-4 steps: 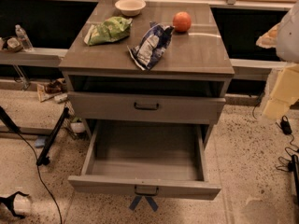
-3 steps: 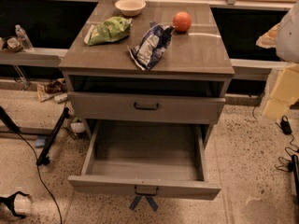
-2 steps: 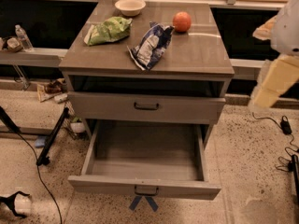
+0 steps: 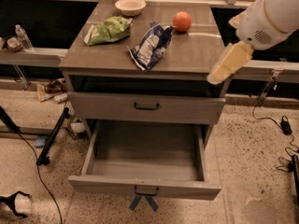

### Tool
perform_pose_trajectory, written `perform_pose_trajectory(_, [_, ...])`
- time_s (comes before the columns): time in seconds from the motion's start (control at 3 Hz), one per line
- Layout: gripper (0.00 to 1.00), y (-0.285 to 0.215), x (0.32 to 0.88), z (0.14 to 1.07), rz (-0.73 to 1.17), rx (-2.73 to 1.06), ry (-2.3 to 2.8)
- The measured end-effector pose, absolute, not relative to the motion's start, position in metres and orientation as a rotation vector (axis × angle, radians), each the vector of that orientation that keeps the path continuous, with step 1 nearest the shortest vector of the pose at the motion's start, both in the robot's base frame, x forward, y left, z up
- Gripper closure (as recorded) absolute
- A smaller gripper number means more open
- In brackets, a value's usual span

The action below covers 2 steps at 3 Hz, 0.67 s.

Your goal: Place apple into middle drawer

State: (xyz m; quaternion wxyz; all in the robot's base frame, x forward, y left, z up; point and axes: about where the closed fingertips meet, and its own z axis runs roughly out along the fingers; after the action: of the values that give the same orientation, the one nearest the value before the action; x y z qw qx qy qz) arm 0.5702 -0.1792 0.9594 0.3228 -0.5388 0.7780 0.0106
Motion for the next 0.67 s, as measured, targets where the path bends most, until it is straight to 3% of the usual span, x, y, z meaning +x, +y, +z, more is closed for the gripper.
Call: perform_pose_trajectory(0.67, [0.0,-0.1764,0.5898,0.9718,-0.014,-1.356,1.983])
